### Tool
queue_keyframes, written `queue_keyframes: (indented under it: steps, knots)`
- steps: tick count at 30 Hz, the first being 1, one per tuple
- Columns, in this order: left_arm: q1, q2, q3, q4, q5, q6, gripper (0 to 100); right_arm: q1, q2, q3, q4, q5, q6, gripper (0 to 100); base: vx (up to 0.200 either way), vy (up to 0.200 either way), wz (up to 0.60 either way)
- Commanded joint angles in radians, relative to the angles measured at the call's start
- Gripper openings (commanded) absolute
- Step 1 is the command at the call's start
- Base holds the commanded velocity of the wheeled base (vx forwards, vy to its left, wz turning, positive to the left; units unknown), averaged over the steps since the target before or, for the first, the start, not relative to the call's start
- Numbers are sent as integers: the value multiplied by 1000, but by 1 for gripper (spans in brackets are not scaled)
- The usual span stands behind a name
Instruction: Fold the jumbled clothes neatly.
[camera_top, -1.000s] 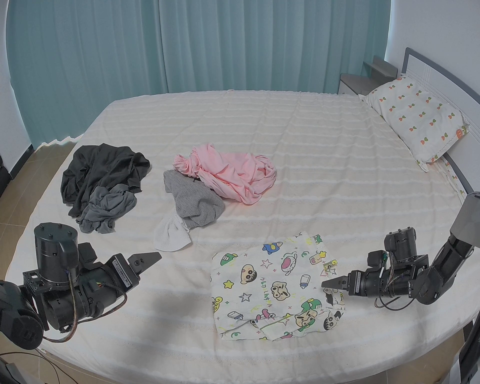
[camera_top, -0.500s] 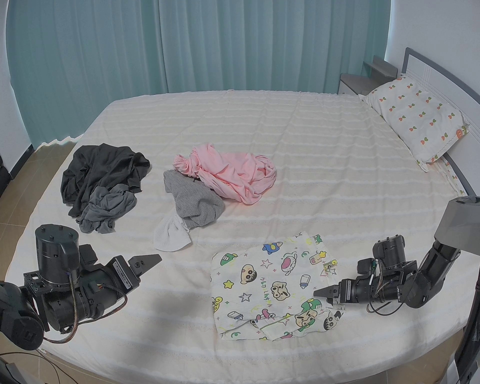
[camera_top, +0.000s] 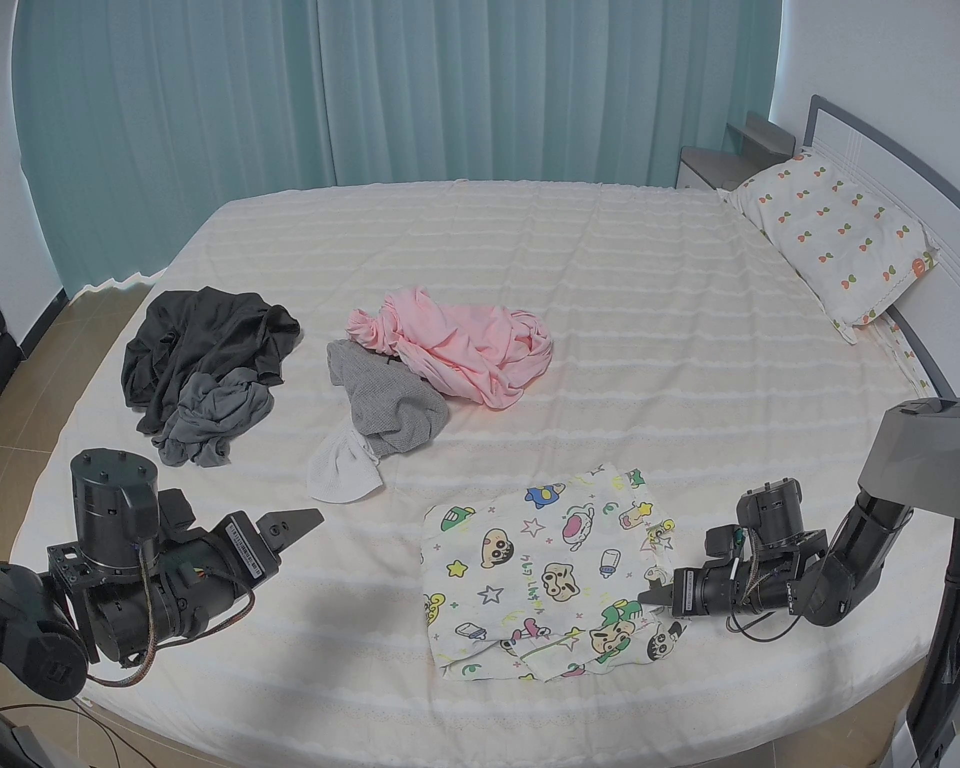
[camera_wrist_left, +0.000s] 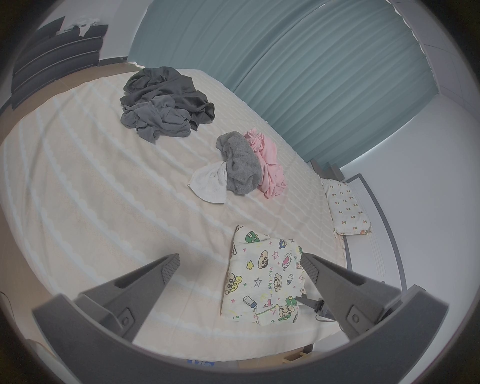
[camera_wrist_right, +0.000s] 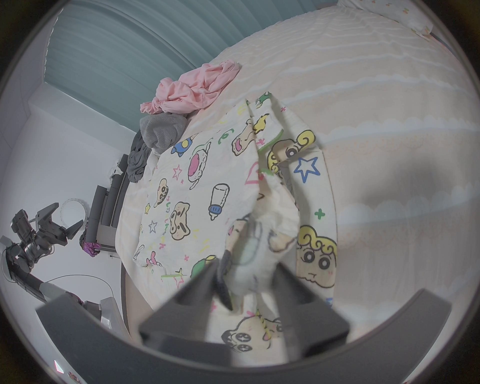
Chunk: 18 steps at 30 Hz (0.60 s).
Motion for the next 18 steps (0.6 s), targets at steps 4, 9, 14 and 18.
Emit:
queue_keyframes:
  steps: [4, 9, 14, 18]
  knots:
    - [0, 2, 0, 0, 2, -1, 100, 0, -60, 55, -1, 0, 1, 0, 0, 0, 0]
    - [0, 2, 0, 0, 2, -1, 100, 3, -123, 99, 1, 1, 6, 0, 0, 0, 0]
    - [0, -1, 0, 0, 2, -1, 100, 35, -163, 165, -1, -6, 2, 0, 0, 0, 0]
    - [0, -4, 0, 0, 2, -1, 100, 35, -160, 196, -1, -17, -2, 0, 0, 0, 0]
